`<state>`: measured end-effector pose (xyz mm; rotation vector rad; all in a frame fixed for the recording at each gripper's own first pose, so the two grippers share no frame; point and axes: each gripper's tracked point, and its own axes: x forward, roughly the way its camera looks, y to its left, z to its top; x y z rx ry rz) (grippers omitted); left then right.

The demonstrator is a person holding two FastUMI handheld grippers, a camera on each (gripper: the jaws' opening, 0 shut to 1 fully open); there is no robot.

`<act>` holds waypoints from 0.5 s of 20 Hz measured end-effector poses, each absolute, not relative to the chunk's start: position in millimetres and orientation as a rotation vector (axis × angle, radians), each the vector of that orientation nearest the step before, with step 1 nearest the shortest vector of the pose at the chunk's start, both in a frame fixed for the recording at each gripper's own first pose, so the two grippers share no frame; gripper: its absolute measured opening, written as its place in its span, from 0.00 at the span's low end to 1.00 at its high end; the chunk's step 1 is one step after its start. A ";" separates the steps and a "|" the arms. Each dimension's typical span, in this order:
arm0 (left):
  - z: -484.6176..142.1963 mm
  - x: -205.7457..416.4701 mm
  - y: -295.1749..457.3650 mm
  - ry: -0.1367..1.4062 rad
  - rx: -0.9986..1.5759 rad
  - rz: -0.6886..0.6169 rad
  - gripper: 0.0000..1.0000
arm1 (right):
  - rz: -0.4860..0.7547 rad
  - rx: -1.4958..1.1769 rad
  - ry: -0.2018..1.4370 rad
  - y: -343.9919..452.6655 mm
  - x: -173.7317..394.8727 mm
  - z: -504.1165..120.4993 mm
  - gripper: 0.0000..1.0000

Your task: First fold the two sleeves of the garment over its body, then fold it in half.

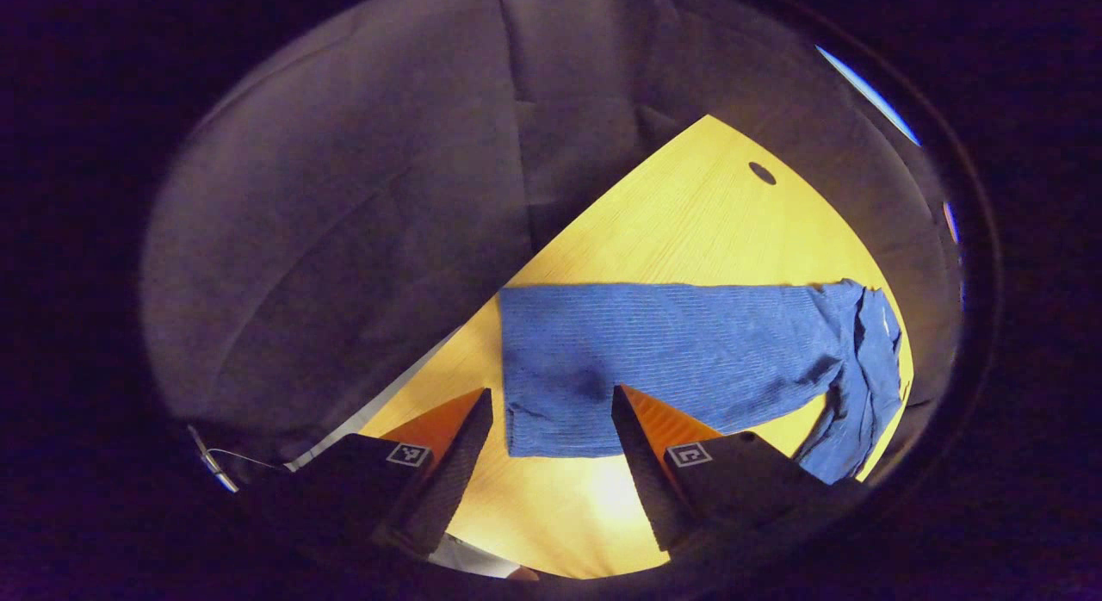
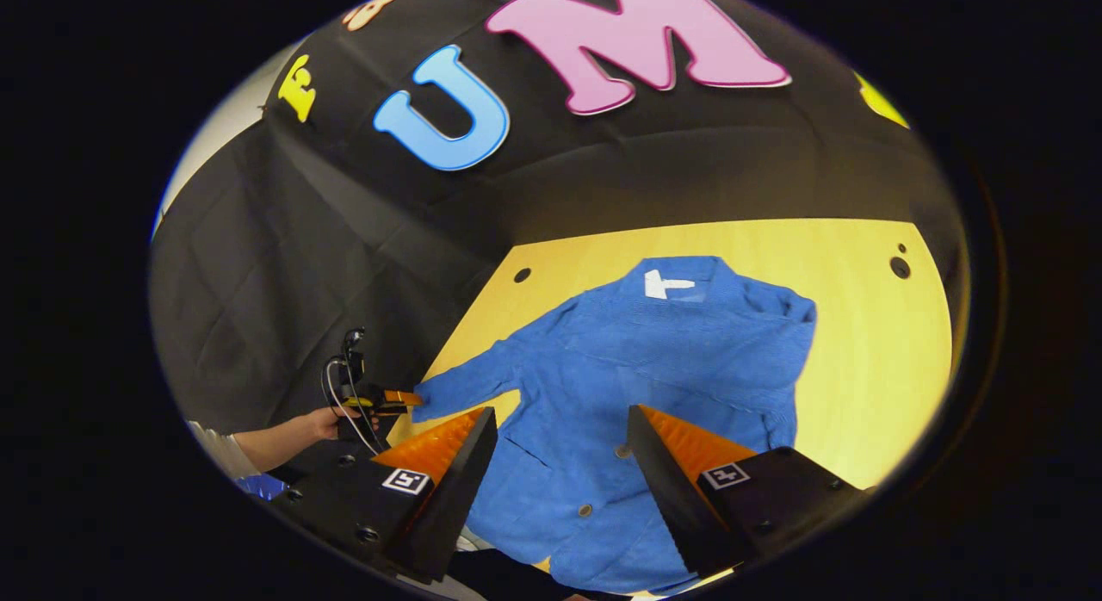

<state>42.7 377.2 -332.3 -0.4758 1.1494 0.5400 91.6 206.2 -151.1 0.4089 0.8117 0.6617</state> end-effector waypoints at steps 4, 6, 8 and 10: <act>-340.5 48.0 370.8 1.199 -0.446 0.505 0.81 | 0.578 0.497 0.825 174.4 92.8 -163.2 0.98; -340.5 48.6 365.6 1.269 -0.365 0.470 0.80 | 0.570 0.521 0.833 173.9 90.6 -163.8 0.98; -339.3 55.9 359.2 1.293 -0.321 0.419 0.82 | 0.574 0.529 0.840 173.9 88.7 -167.2 0.98; -337.3 58.7 345.6 1.336 -0.333 0.396 0.58 | 0.585 0.532 0.847 177.1 86.4 -166.8 0.98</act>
